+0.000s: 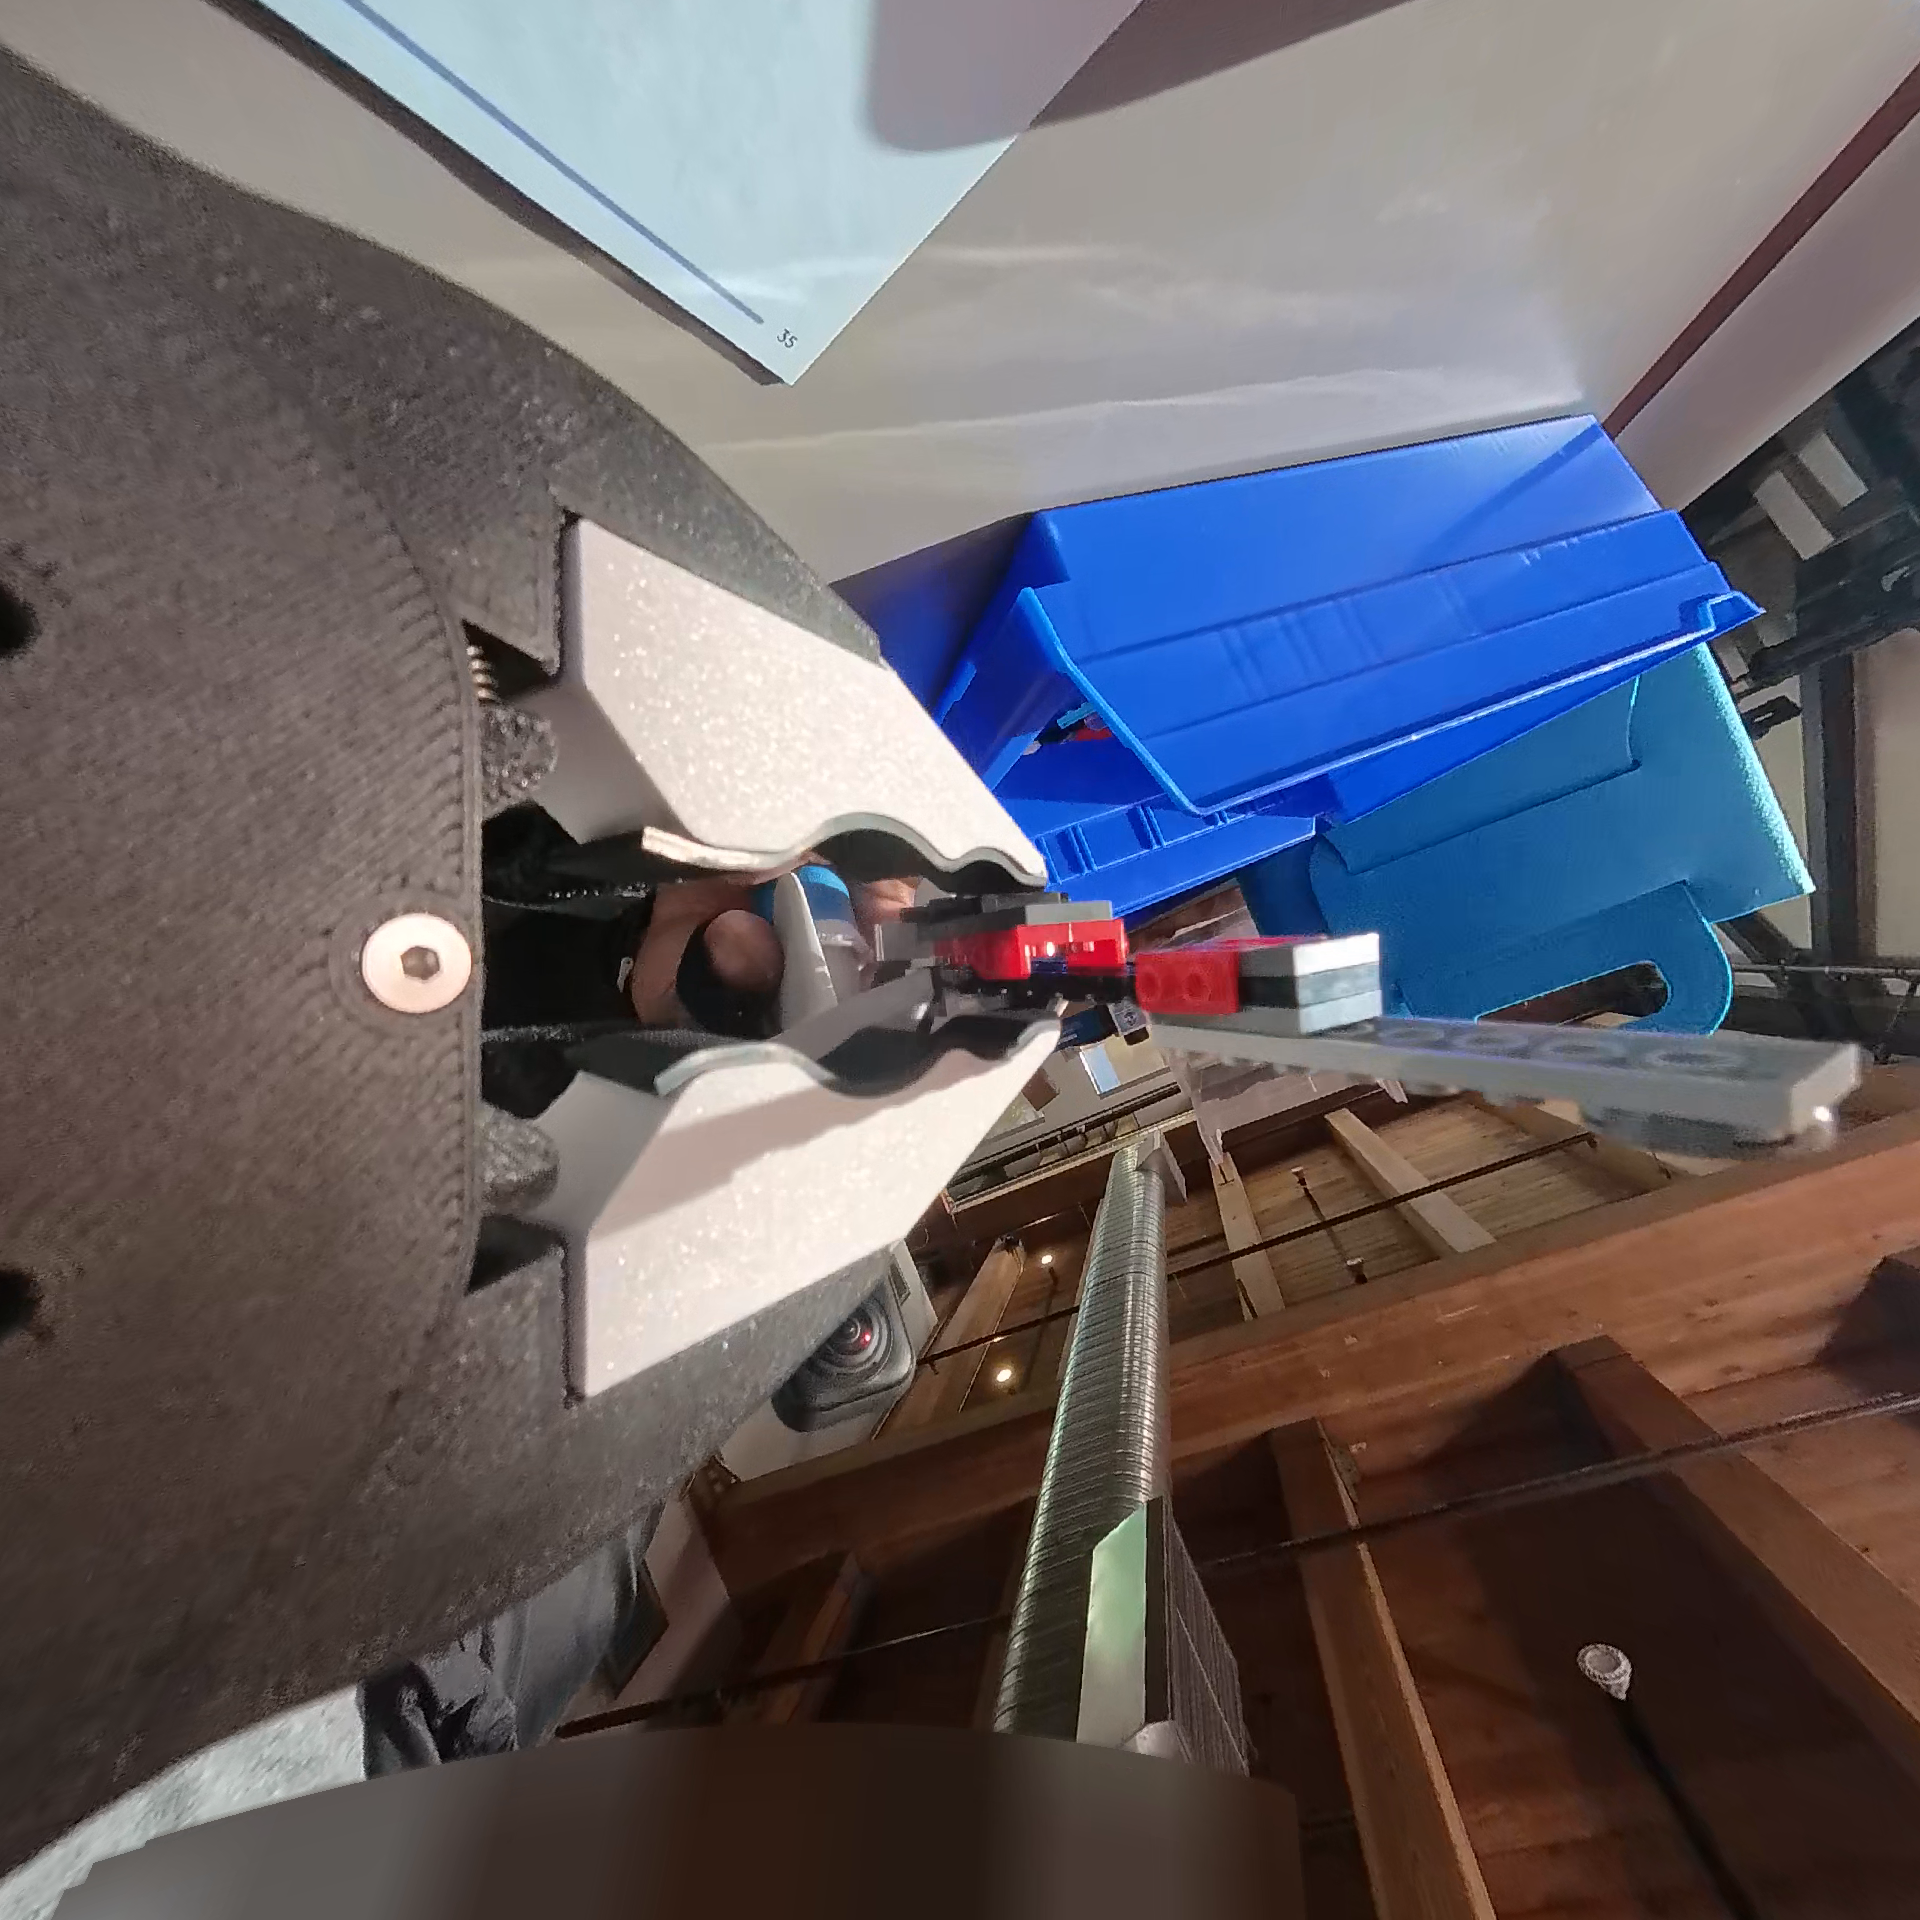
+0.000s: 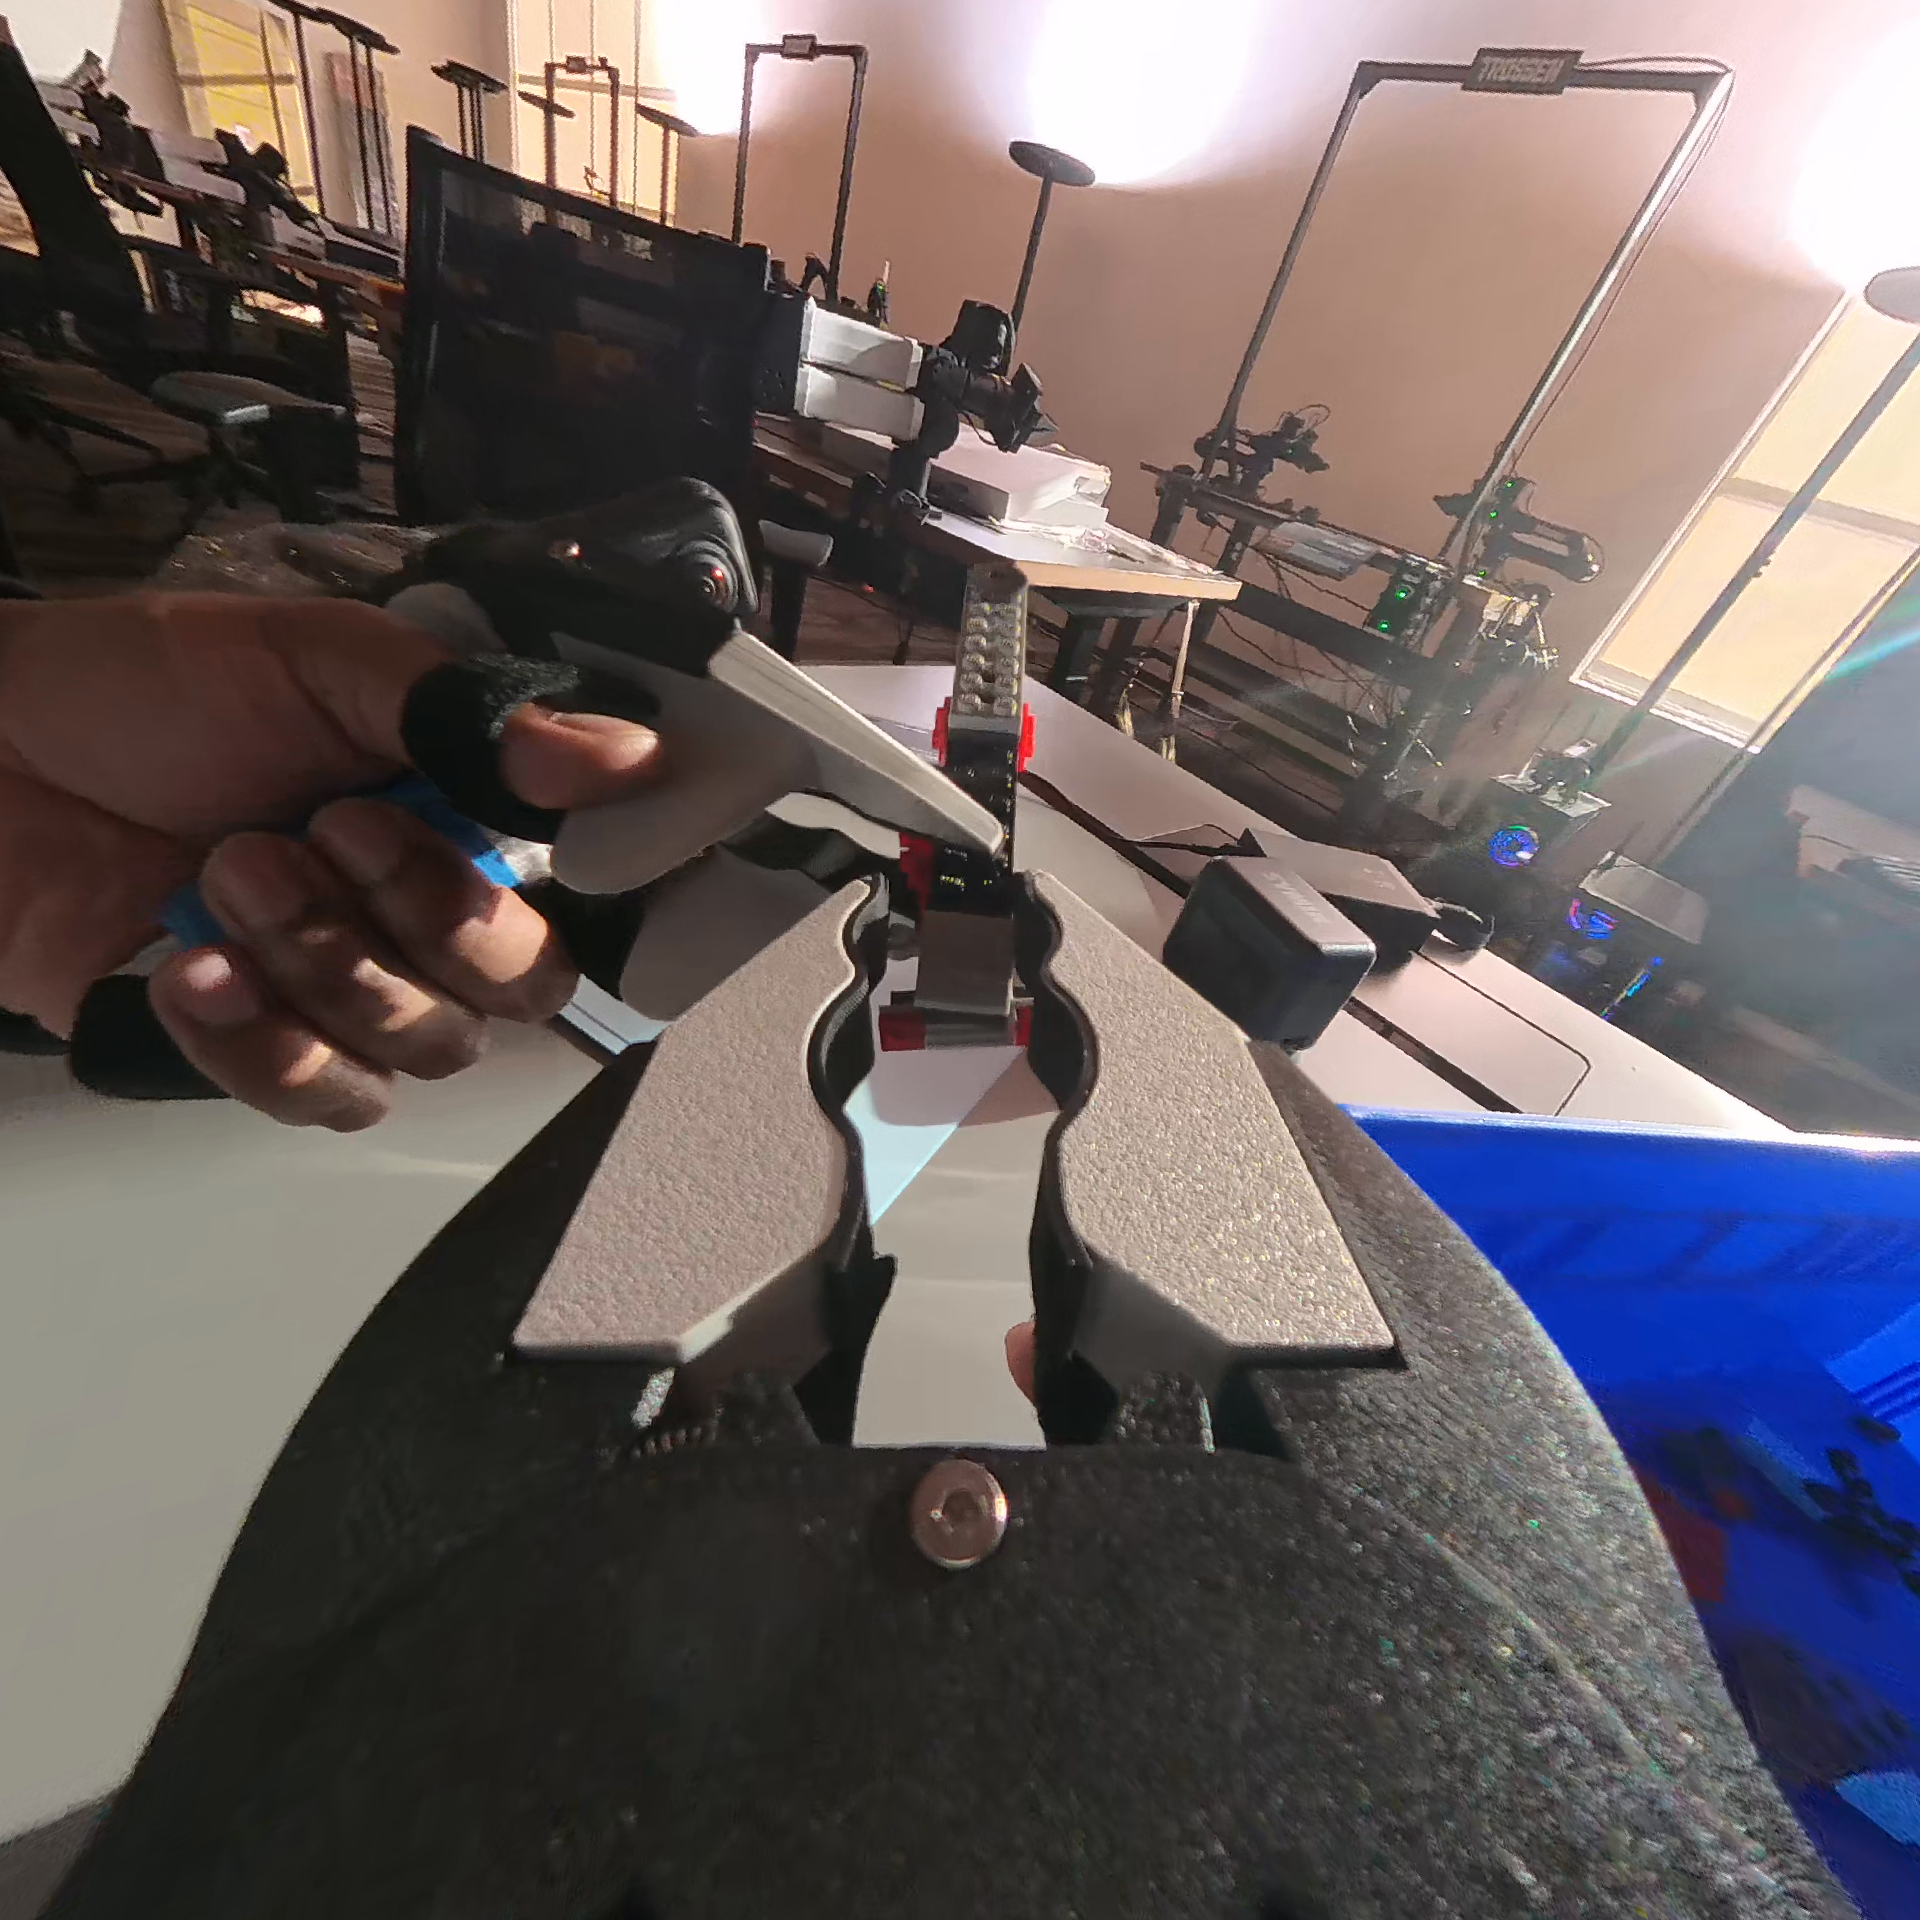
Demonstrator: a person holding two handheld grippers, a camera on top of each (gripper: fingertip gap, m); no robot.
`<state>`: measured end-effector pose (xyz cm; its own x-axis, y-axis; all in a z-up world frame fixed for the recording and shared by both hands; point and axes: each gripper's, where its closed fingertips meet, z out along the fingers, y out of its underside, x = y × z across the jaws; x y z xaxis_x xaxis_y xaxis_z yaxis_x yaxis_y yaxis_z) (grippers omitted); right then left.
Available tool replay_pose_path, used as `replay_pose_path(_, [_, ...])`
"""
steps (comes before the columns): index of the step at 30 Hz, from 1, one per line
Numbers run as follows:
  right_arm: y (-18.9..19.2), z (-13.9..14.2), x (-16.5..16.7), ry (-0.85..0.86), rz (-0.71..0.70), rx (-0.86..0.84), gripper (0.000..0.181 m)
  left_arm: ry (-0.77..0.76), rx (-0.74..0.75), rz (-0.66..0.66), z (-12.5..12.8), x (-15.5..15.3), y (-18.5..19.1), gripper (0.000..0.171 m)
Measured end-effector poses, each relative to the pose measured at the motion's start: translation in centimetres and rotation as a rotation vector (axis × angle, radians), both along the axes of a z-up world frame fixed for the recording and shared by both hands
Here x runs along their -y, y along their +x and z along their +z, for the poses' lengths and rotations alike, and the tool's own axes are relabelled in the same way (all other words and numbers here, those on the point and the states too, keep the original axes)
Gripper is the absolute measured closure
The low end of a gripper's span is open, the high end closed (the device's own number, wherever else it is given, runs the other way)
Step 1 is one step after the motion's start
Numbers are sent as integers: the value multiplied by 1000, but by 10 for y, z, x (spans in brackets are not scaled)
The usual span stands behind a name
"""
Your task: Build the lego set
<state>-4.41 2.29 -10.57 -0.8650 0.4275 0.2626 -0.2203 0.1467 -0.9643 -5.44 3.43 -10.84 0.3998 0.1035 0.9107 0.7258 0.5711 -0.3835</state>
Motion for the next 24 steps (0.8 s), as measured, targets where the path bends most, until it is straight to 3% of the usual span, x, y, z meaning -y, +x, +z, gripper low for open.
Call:
replay_pose_path(14, [5, 0, 1, 13, 64, 10, 156, 51, 68, -113, 3, -1, 8, 143])
replay_pose_path(24, [9, 2, 0, 20, 106, -11, 156, 51, 61, -114, 6, 4, 8, 145])
